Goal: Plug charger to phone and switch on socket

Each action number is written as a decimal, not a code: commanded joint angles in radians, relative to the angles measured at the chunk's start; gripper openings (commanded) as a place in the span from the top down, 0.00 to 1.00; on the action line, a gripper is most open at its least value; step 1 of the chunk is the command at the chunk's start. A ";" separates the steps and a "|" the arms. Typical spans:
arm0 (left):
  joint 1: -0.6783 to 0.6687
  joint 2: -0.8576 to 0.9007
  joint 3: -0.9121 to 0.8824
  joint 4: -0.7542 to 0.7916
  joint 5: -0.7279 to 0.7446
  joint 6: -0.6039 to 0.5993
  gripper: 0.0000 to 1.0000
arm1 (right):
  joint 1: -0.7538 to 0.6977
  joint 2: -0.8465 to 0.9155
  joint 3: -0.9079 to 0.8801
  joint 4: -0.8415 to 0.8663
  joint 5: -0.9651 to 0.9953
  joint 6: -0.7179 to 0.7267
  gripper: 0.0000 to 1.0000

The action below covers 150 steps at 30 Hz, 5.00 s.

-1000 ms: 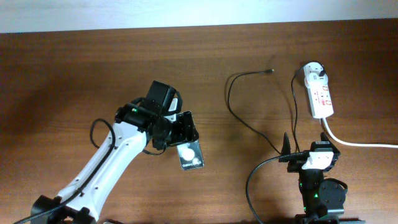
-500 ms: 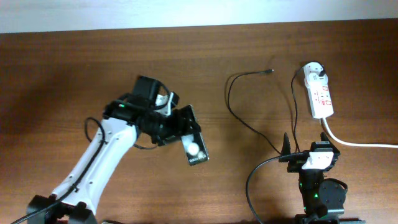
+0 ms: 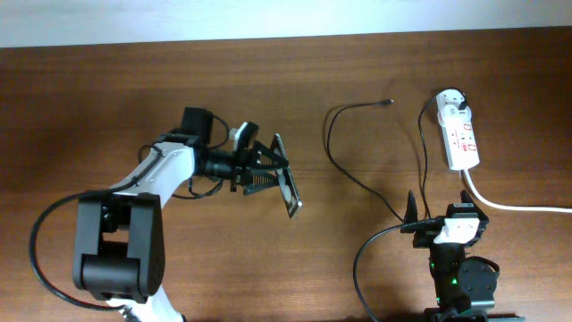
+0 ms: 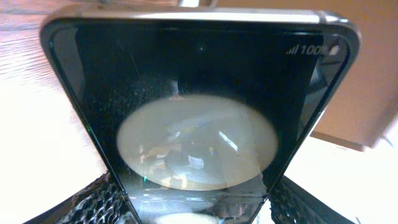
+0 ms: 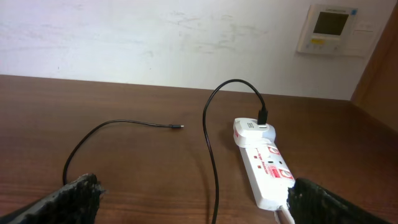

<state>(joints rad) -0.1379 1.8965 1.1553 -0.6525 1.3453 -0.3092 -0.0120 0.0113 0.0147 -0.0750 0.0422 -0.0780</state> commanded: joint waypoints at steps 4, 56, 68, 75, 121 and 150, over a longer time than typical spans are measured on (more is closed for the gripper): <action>0.152 0.000 0.004 0.005 0.229 -0.157 0.49 | 0.005 -0.006 -0.009 -0.004 -0.005 0.004 0.01; 0.198 0.000 0.004 -0.043 0.229 -0.319 0.50 | 0.005 -0.004 -0.009 0.020 -0.737 0.808 0.01; 0.198 0.000 0.004 -0.040 0.227 -0.319 0.50 | 0.006 0.486 0.288 0.026 -0.681 0.571 0.01; 0.198 0.000 0.004 -0.040 0.227 -0.319 0.50 | 0.224 0.867 0.574 0.026 -0.682 0.519 0.01; 0.200 0.000 0.004 -0.037 0.203 -0.319 0.49 | 0.863 1.238 0.827 0.047 0.057 0.449 0.17; 0.200 0.000 0.004 -0.037 0.203 -0.292 0.48 | 0.863 1.450 0.843 0.284 0.014 0.460 0.71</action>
<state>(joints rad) 0.0540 1.8965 1.1553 -0.6910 1.5108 -0.6216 0.8452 1.4528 0.8307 0.2092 0.0643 0.3843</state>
